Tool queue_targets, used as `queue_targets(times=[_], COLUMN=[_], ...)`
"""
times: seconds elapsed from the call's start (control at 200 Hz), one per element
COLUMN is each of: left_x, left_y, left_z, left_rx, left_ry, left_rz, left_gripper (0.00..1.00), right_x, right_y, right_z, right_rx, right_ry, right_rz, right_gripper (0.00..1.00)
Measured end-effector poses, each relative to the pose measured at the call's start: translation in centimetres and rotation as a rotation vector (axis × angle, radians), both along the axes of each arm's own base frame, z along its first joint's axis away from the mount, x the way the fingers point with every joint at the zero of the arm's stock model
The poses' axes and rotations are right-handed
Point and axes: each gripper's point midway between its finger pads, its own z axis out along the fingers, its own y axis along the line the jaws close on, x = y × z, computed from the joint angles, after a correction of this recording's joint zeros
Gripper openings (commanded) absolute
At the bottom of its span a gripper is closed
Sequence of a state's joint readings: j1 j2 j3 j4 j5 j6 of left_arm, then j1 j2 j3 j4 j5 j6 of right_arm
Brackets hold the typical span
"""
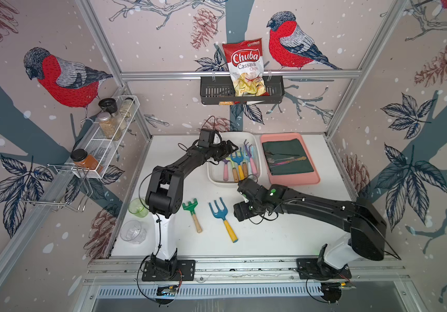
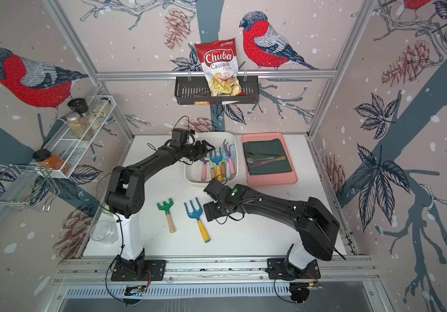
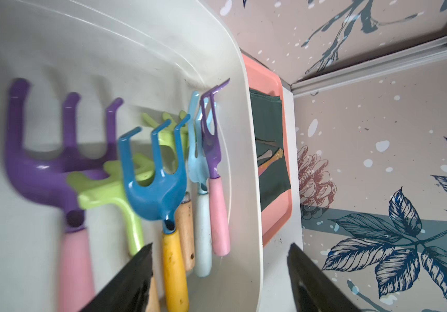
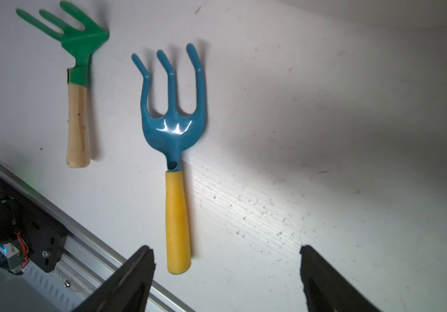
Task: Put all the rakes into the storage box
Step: Pick up the rake at the center of the board.
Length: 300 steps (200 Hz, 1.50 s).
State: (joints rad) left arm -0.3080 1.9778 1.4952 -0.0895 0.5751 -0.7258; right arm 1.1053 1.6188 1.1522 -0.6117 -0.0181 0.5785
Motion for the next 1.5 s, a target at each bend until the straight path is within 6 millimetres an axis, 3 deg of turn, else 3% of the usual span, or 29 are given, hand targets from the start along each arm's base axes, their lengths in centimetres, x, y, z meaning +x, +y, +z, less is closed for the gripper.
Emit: queue_targets(times=[0.155, 0.25, 0.505, 0.715, 0.875, 0.965, 1.07, 1.291, 1.501], left_x=[-3.1, -5.1, -10.1, -12.7, -13.5, -13.7, -13.9, -14.1, -14.1], left_y=[3.2, 4.9, 8.3, 9.9, 10.4, 10.4, 10.5, 10.5, 10.5], left_z=[2.3, 2.7, 3.0, 3.2, 3.1, 3.3, 4.1, 5.4, 5.6], left_rx=[-0.001, 0.007, 0.020, 0.016, 0.015, 0.012, 0.008, 0.000, -0.017], left_ry=[-0.037, -0.048, -0.063, -0.075, -0.076, -0.081, -0.099, -0.121, -0.112], left_rz=[0.037, 0.054, 0.094, 0.121, 0.132, 0.133, 0.134, 0.135, 0.145], left_gripper=[0.79, 0.80, 0.80, 0.81, 0.81, 0.81, 0.81, 0.79, 0.75], right_x=[-2.8, -4.0, -5.4, -5.6, -5.6, -5.4, -4.3, -0.9, 3.4], right_y=[2.7, 3.9, 4.1, 4.0, 4.0, 4.0, 5.0, 6.5, 5.8], right_z=[-2.1, -3.6, -7.5, -8.0, -7.8, -6.9, -4.5, 0.8, 2.9], right_rx=[-0.081, -0.126, -0.237, -0.255, -0.253, -0.235, -0.165, -0.019, 0.030], right_ry=[0.006, 0.014, 0.055, 0.062, 0.065, 0.061, 0.046, 0.014, -0.005], right_rz=[0.076, 0.117, 0.148, 0.157, 0.158, 0.153, 0.131, 0.056, -0.039], right_gripper=[0.80, 0.72, 0.44, 0.19, 0.16, 0.16, 0.15, 0.15, 0.15])
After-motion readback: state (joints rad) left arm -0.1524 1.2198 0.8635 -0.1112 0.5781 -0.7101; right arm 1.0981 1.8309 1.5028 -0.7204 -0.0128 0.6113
